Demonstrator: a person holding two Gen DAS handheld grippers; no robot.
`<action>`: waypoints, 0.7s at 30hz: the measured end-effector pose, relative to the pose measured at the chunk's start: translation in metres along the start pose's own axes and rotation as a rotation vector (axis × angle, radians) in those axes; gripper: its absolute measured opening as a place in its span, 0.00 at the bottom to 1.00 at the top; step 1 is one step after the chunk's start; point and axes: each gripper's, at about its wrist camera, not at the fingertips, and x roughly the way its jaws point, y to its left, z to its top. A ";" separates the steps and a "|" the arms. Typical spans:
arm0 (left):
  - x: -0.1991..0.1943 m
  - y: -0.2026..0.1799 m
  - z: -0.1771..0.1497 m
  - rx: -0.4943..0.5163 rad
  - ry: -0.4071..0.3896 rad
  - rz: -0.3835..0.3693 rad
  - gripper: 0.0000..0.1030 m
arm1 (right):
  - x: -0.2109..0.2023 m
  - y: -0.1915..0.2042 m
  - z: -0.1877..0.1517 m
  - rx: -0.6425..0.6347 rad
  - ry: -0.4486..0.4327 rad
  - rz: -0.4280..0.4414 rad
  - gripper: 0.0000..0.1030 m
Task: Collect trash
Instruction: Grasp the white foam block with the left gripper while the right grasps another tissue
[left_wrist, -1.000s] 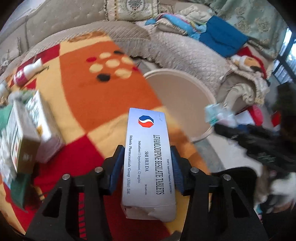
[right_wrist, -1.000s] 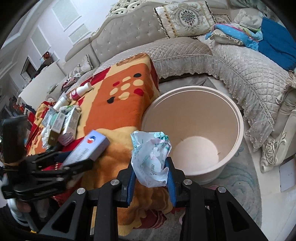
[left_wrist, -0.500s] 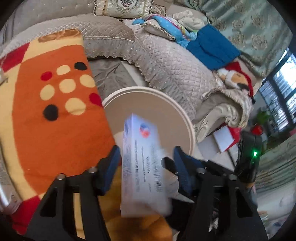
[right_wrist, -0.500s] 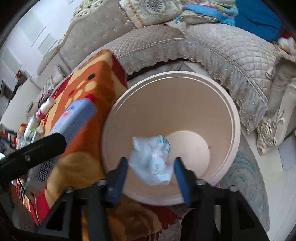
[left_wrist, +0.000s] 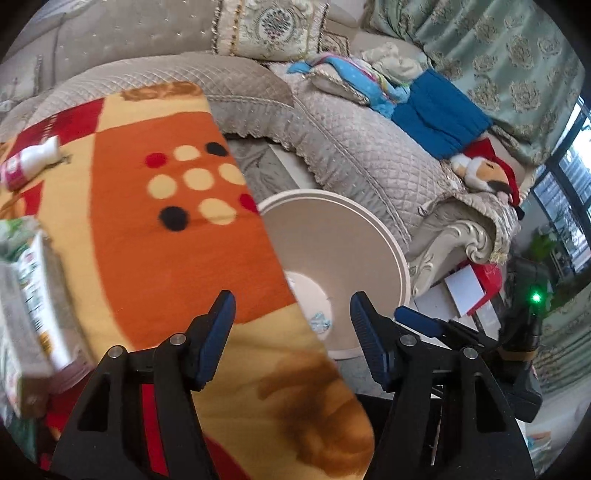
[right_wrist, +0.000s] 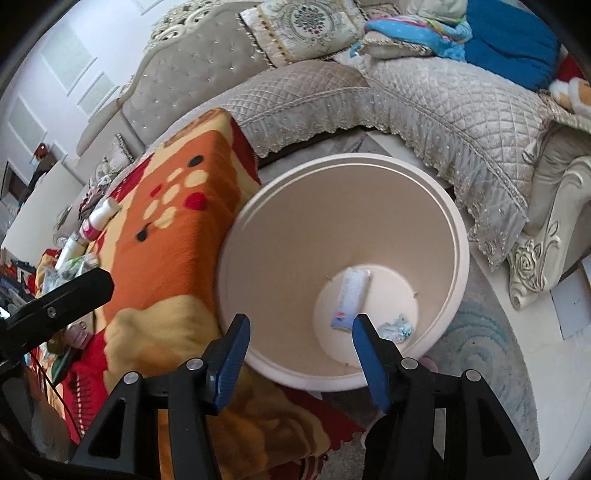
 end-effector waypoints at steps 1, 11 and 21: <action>-0.004 0.002 -0.002 -0.005 -0.008 0.004 0.62 | -0.005 0.006 -0.001 -0.014 -0.009 -0.003 0.54; -0.073 0.041 -0.034 -0.034 -0.104 0.096 0.62 | -0.035 0.071 -0.008 -0.128 -0.065 0.029 0.59; -0.140 0.128 -0.068 -0.122 -0.173 0.258 0.62 | -0.033 0.160 -0.017 -0.281 -0.057 0.126 0.63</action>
